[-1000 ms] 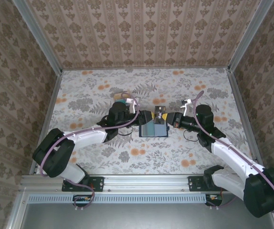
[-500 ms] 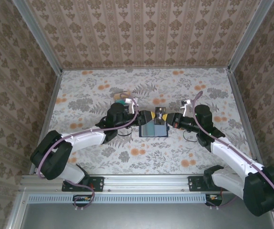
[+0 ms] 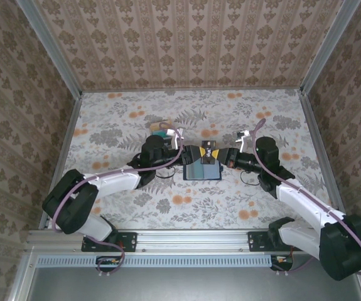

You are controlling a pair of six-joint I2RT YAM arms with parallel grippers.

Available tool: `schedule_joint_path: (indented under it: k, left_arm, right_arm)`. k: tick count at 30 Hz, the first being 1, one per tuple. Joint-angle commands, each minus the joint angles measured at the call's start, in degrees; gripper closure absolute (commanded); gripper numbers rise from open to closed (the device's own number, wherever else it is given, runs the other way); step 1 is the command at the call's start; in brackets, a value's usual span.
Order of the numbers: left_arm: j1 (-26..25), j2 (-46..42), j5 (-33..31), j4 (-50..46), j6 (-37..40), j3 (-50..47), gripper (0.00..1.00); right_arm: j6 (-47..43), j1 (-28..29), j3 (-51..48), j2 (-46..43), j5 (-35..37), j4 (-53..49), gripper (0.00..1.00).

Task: Take the credit cards out of the card holder

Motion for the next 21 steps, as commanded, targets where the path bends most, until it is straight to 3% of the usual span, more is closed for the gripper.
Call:
schedule_joint_path:
  k: [1, 7, 13, 16, 21]
  left_arm:
    - [-0.2, 0.4, 2.1, 4.1, -0.8, 0.3, 0.68]
    - [-0.2, -0.4, 2.6, 5.6, -1.1, -0.4, 0.81]
    - [-0.1, -1.2, 2.4, 5.9, -0.6, -1.2, 0.96]
    - [0.1, -2.2, 2.3, 2.4, 1.4, -1.2, 1.0]
    - [1.3, -6.3, 0.6, -14.3, 11.2, 0.3, 1.0]
  right_arm:
    - [0.9, 0.2, -0.9, 0.7, -2.0, 3.4, 1.0]
    - [-0.8, 0.1, -0.8, 1.5, -1.6, 2.2, 1.0]
    - [-2.2, 0.1, -0.9, 3.2, -1.6, 1.6, 0.68]
    - [-3.5, 0.0, -1.0, 2.6, 0.3, -0.8, 0.41]
    - [-6.7, 0.1, -1.3, -1.3, 5.5, -6.7, 0.12]
